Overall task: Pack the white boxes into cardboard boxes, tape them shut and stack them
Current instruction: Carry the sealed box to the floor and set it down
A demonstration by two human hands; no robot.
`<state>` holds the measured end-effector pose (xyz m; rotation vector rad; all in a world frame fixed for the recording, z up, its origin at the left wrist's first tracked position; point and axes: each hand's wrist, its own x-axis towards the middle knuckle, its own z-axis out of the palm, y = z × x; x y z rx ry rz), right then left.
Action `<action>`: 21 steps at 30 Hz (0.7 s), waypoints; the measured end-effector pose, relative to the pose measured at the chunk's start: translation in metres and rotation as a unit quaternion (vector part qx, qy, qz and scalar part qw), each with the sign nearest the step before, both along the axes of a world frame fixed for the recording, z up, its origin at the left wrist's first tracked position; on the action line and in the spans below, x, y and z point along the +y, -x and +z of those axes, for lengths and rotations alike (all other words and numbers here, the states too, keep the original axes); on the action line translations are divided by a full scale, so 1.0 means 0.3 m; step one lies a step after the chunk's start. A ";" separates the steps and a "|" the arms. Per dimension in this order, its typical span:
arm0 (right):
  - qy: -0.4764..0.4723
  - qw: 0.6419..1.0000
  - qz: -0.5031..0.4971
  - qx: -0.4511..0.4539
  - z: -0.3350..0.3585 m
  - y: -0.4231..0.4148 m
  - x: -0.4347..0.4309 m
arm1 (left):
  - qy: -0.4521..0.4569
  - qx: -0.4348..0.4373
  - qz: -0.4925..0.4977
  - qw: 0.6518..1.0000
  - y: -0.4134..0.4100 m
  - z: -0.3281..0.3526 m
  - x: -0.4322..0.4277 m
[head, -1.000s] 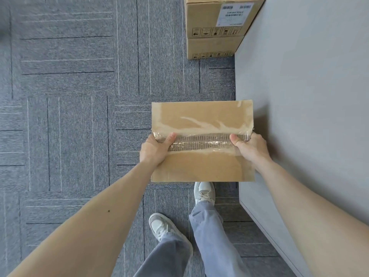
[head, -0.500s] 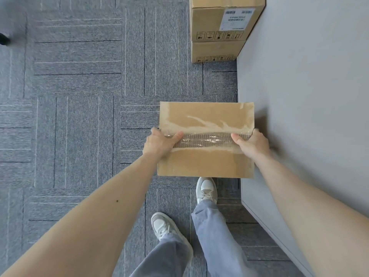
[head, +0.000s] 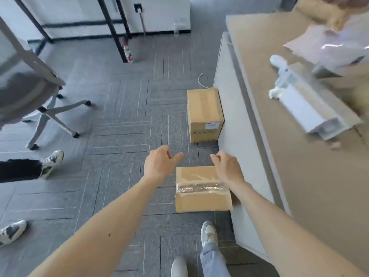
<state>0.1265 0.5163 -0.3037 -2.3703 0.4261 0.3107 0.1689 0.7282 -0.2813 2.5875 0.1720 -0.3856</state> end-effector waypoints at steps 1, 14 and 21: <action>0.000 1.000 -0.007 -0.009 0.093 0.028 -0.009 | 0.002 -0.016 -0.011 1.000 0.016 0.096 -0.021; 0.077 0.982 -0.151 -0.082 0.879 0.494 -0.540 | 0.023 -0.160 -0.243 0.957 0.256 0.858 -0.593; 0.107 0.959 -0.243 -0.104 0.986 0.815 -0.994 | 0.018 -0.228 -0.332 0.915 0.417 0.984 -1.100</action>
